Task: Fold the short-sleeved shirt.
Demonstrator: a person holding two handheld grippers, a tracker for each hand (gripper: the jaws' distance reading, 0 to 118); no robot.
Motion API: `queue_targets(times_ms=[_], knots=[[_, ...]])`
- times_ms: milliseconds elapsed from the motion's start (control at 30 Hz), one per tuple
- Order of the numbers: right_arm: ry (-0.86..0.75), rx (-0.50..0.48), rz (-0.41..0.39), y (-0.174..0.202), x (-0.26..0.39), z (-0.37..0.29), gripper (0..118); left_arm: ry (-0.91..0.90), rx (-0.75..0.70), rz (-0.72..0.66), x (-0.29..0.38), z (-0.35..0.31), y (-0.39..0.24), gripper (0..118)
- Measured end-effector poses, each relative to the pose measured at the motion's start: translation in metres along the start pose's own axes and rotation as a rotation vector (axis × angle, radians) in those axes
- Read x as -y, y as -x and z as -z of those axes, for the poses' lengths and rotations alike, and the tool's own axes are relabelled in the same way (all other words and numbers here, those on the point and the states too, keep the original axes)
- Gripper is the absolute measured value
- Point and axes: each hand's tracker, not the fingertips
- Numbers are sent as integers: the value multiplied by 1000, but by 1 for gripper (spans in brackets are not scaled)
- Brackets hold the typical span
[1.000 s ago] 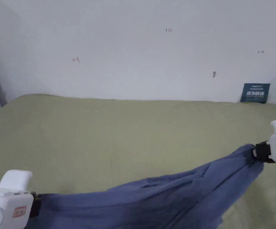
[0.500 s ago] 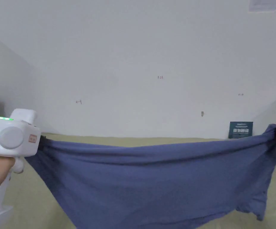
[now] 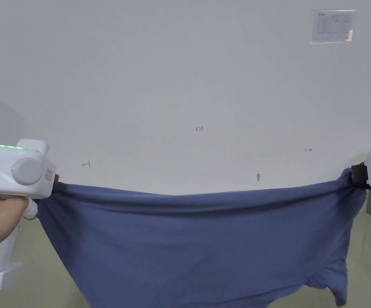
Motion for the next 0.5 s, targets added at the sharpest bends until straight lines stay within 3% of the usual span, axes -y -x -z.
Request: queue_targets(times_ms=[267, 500], knots=[[-24, 46, -33, 22, -39, 72, 5, -58, -53, -18, -40, 54, -17, 0], [-4, 73, -74, 36, -35, 132, 5, -33, -65, -21, -36, 117, -31, 0]])
